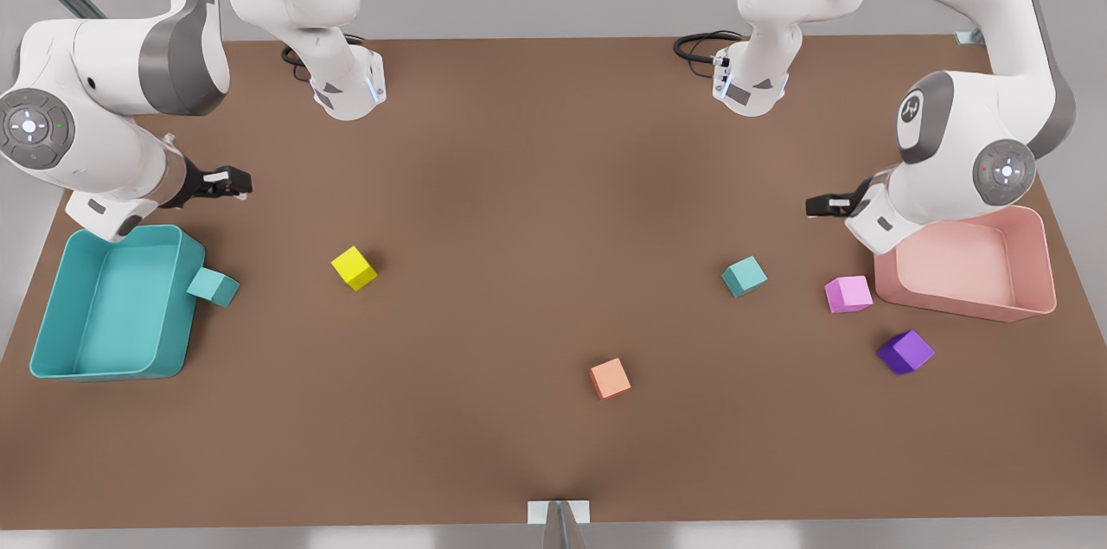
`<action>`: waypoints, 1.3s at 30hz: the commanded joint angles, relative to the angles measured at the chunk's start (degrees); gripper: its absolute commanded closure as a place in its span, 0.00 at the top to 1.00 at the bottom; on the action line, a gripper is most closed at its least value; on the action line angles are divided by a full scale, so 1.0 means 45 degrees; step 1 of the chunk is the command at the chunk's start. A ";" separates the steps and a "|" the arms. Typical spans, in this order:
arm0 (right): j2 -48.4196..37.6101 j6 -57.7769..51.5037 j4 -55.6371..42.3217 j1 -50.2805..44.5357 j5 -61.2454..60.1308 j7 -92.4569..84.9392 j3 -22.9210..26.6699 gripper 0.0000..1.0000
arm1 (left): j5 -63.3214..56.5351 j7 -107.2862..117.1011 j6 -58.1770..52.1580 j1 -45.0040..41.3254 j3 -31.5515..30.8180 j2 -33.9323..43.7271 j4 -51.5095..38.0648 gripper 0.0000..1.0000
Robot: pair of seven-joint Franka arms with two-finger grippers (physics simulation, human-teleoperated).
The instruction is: Stack the two blue cubes on top of each other
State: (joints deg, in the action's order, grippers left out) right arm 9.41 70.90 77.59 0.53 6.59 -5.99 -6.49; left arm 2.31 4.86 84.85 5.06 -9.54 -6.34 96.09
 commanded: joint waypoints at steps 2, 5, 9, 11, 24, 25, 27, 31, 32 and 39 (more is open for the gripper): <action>-0.0002 0.0084 -0.0016 -0.0021 0.0040 -0.0250 -0.0003 1.00 | -0.0007 0.0229 0.0069 -0.0050 -0.0010 0.0004 -0.0006 1.00; 0.0505 -0.0092 0.0335 -0.0021 0.0352 -0.1421 -0.0003 1.00 | -0.0007 0.0229 0.0069 -0.0011 -0.0010 0.0004 -0.0006 1.00; 0.0956 0.2620 0.2422 0.0330 0.0995 -0.2397 -0.0003 1.00 | -0.0007 0.0229 0.0089 0.0009 -0.0010 -0.0016 -0.0006 1.00; 0.0877 0.4146 0.3420 0.0603 0.1270 -0.3706 -0.0022 1.00 | -0.0007 0.0229 0.0089 0.0009 -0.0010 -0.0055 -0.0006 1.00; 0.1462 1.0650 0.7522 0.2323 0.0802 -1.4779 0.0017 1.00 | -0.0007 0.0229 0.0089 0.0028 -0.0010 -0.0133 -0.0006 1.00; 0.1717 1.0865 0.7523 0.2440 0.0802 -1.5659 0.0037 1.00 | -0.0007 0.0229 0.0089 0.0028 -0.0010 -0.0133 -0.0006 1.00; 0.1737 1.0963 0.7542 0.2557 0.0802 -1.7668 0.0037 1.00 | -0.0007 0.0229 0.0089 0.0048 -0.0010 -0.0133 -0.0006 1.00; 0.1951 1.0963 0.7698 0.3084 0.1270 -1.9683 0.0056 1.00 | -0.0007 0.0229 0.0108 0.0067 -0.0010 -0.0153 -0.0006 1.00; 0.2068 1.0944 0.7718 0.3241 0.1270 -2.0035 0.0056 1.00 | -0.0007 0.0229 0.0108 0.0067 -0.0010 -0.0153 -0.0006 1.00; 0.2479 1.1119 0.7816 0.3417 0.1544 -1.9860 0.0251 1.00 | -0.0007 0.0229 0.0108 0.0067 0.0009 -0.0211 -0.0006 1.00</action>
State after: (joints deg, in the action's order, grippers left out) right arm 20.34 119.47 112.82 15.93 12.64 -66.63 -5.48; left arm 2.32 5.77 85.35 5.36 -9.53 -7.35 96.09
